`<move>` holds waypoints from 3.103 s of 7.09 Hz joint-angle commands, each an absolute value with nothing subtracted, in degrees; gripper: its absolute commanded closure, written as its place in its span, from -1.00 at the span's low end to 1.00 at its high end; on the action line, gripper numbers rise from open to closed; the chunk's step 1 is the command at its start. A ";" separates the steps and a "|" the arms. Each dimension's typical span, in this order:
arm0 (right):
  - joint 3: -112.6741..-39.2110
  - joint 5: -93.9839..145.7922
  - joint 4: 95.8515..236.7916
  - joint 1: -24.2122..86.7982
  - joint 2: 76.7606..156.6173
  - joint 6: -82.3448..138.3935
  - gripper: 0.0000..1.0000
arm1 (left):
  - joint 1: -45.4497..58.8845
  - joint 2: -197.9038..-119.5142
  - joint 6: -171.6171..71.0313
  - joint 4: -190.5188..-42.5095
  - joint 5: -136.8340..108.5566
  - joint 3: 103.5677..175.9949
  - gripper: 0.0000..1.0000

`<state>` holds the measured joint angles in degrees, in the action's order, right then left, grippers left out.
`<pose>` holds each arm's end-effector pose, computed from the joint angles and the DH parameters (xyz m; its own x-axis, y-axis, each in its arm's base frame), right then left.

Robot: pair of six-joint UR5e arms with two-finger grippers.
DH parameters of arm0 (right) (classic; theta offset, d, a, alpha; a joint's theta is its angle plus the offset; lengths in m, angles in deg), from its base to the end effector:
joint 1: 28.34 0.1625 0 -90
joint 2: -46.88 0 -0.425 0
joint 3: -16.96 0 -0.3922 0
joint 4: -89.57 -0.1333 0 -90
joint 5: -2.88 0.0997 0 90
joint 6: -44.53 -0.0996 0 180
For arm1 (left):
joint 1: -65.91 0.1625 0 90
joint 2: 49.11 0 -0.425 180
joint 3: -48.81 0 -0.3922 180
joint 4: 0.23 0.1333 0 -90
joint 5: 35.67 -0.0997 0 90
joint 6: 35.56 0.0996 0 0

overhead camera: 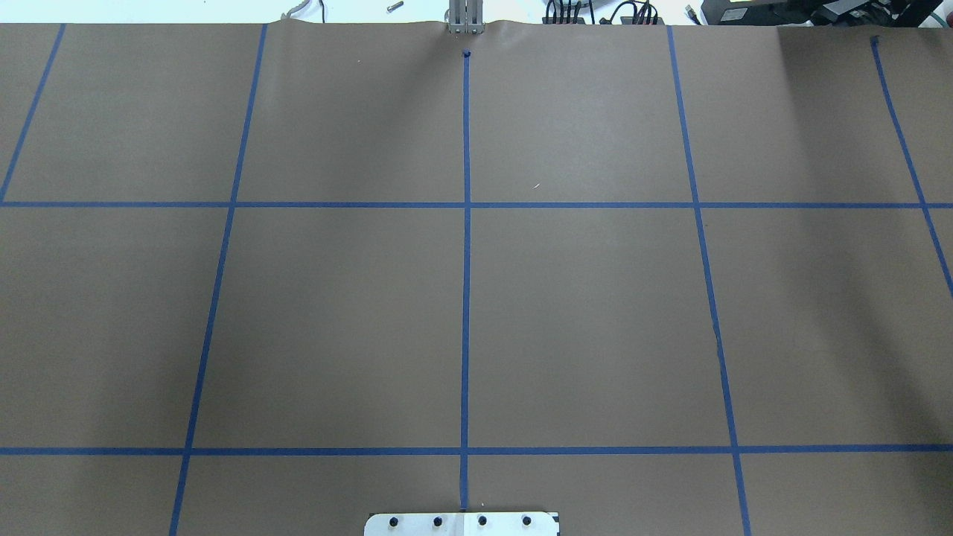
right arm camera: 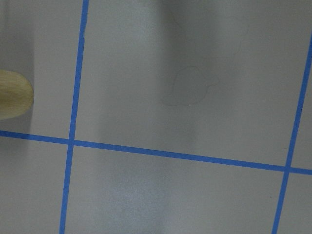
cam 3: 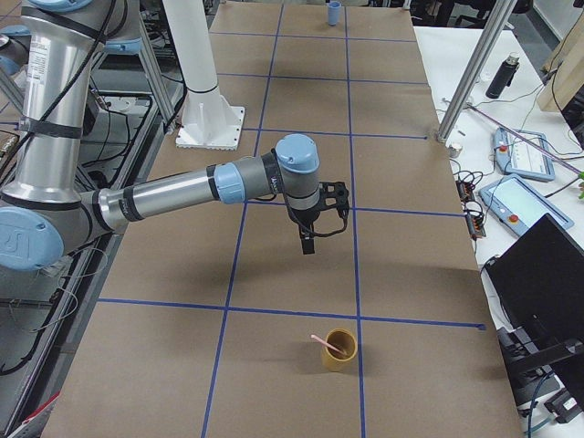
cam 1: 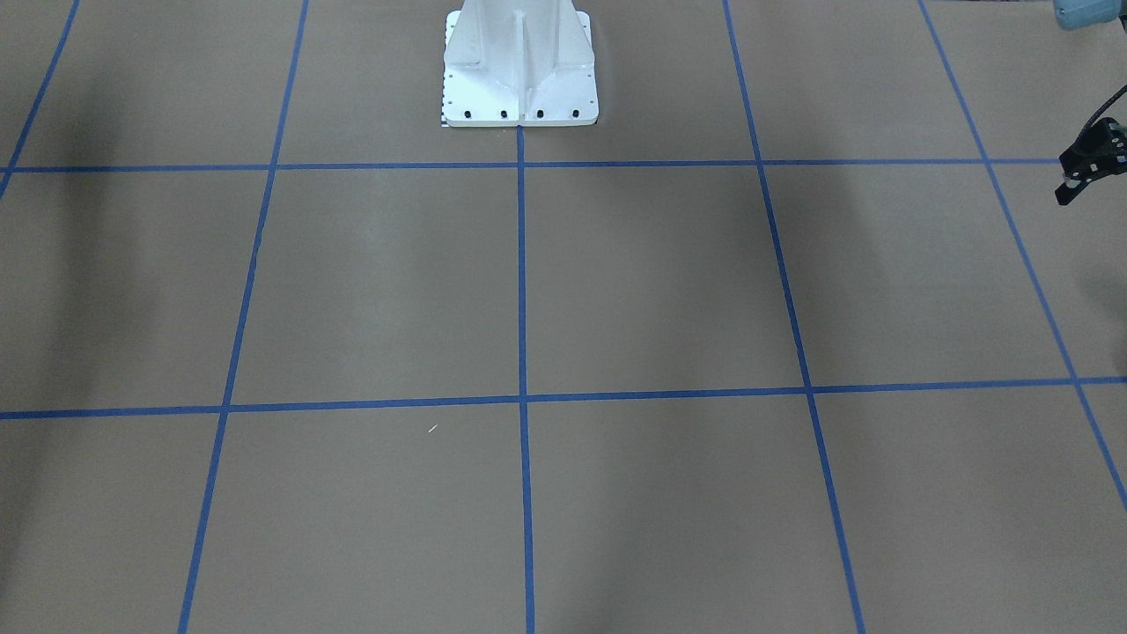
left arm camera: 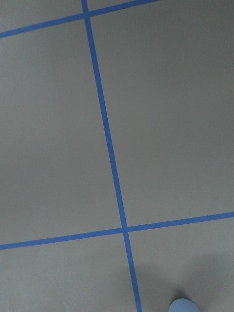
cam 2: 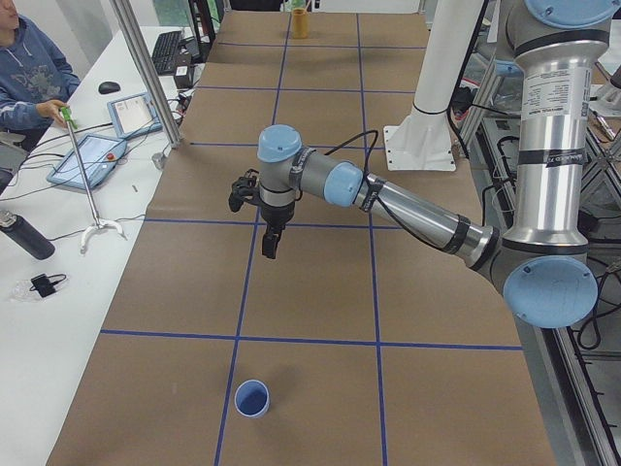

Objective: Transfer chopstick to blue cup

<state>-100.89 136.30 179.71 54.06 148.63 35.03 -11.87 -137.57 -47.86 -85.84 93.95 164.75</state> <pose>0.0106 -0.4110 0.5120 0.7064 -0.1222 0.6972 0.0107 0.9867 0.1621 0.0304 -0.4699 0.4633 0.7328 0.1720 -0.6583 -0.0438 0.9774 0.2067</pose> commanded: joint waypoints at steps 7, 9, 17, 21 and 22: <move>-99.84 136.21 179.93 53.84 146.20 34.59 -1.00 | -11.43 -137.00 -54.28 -86.37 94.05 164.91 -0.96; -99.40 136.21 179.84 53.84 146.11 34.51 -1.00 | -11.08 -137.44 -53.94 -86.45 94.49 164.92 -0.96; -98.61 136.56 179.31 53.75 146.20 33.54 -1.00 | -11.08 -136.75 -52.80 -86.72 94.85 162.30 -0.96; -98.44 136.74 179.22 53.49 146.11 33.19 -1.00 | -17.47 -137.89 -28.38 -88.38 94.85 148.06 -0.96; -98.44 136.74 179.22 53.23 146.11 32.84 -1.00 | -21.06 -139.02 -21.57 -88.30 94.93 143.08 -0.97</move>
<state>-98.45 136.74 179.22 53.49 146.12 33.14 -17.15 -138.09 -28.32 -87.96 94.90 148.13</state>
